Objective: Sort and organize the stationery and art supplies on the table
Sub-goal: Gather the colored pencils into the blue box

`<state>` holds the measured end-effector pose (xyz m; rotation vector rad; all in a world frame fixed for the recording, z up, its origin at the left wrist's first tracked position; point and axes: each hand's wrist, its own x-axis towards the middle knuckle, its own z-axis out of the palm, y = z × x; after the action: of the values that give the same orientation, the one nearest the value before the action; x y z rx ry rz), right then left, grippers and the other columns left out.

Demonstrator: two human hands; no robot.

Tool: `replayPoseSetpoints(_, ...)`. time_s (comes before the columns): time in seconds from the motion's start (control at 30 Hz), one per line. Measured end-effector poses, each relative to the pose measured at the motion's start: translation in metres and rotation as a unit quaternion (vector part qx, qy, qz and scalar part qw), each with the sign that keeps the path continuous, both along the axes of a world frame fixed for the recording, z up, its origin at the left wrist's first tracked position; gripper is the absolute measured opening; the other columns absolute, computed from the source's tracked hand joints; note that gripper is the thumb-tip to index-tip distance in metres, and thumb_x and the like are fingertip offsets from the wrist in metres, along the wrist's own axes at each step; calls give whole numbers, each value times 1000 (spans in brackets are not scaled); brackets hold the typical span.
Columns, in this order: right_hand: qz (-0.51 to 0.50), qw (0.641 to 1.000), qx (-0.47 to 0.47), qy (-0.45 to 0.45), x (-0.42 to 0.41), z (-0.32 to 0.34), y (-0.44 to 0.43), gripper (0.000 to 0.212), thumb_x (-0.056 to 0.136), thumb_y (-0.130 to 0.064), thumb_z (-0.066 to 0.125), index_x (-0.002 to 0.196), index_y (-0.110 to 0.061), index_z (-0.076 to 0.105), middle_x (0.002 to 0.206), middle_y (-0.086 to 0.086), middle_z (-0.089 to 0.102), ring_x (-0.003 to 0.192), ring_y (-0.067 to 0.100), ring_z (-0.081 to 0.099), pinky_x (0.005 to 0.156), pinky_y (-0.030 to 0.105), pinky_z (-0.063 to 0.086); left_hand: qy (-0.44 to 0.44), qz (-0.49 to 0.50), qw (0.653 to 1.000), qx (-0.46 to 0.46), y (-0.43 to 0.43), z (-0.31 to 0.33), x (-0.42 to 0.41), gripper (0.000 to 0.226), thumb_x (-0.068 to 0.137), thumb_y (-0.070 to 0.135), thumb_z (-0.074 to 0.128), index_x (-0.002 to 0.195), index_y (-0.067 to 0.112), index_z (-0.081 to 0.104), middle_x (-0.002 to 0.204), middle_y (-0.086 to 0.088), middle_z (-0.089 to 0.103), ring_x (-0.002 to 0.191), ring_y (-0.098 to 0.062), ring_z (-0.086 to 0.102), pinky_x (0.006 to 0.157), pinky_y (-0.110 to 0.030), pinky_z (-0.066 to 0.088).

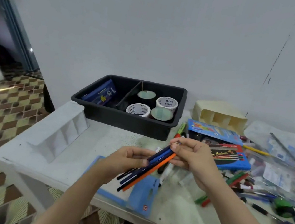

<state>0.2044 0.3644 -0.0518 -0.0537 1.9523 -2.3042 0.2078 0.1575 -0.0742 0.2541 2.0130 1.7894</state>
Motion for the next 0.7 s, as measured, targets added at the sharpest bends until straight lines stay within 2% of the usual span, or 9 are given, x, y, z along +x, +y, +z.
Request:
replayPoseSetpoints(0.1, -46, 999, -18, -17, -2, -9, -19, 10, 87, 2, 60, 84, -6, 67, 66, 6, 70, 54, 13, 67, 54, 21, 57, 98, 96, 988, -74, -37, -9, -5, 32, 89, 3, 60, 110, 27, 62, 106, 8, 70, 104, -4, 63, 89, -21, 51)
replayPoseSetpoints(0.17, -79, 996, -30, -31, -2, -18, -30, 9, 87, 2, 60, 85, -4, 66, 66, 8, 71, 54, 13, 67, 54, 21, 56, 151, 105, 969, -168, -66, -16, -6, 39, 84, 15, 68, 113, 39, 56, 118, 23, 59, 109, 15, 52, 99, -20, 43)
replayPoseSetpoints(0.2, -95, 994, -33, -35, -1, -23, -36, 7, 86, 2, 61, 86, -3, 67, 67, 8, 71, 56, 14, 67, 55, 21, 57, 153, 85, 962, -210, -79, -19, -5, 48, 79, 24, 73, 117, 44, 52, 125, 27, 50, 113, 19, 44, 102, -20, 36)
replayPoseSetpoints(0.3, -136, 989, -40, -44, 1, -35, -52, 7, 86, 2, 61, 88, -1, 67, 66, 5, 70, 55, 11, 65, 54, 20, 56, 100, -22, 948, -300, -111, -22, -4, 84, 59, 44, 83, 128, 54, 35, 136, 31, 23, 131, 11, 16, 113, -28, 16)
replayPoseSetpoints(0.4, -166, 984, -50, -45, 6, -43, -66, 10, 87, 4, 59, 89, -2, 67, 65, 4, 70, 54, 9, 64, 52, 17, 54, 123, -126, 903, -391, -126, -30, -7, 97, 67, 42, 81, 142, 44, 19, 135, 36, 8, 128, 14, 0, 112, -22, -6)
replayPoseSetpoints(0.6, -206, 975, -65, -48, 17, -52, -91, 11, 87, 5, 58, 90, -1, 66, 68, 7, 71, 58, 11, 67, 52, 19, 54, 197, -104, 872, -435, -143, -55, -21, 100, 67, 64, 70, 146, 40, 14, 140, 32, 7, 130, 14, 0, 107, -16, -9)
replayPoseSetpoints(0.7, -211, 972, -78, -68, 20, -54, -104, 9, 88, 4, 58, 89, -1, 66, 73, 12, 70, 63, 17, 68, 57, 26, 58, 211, -101, 877, -419, -144, -58, -25, 100, 62, 69, 67, 144, 41, 16, 140, 32, 8, 129, 14, 2, 107, -14, -7)
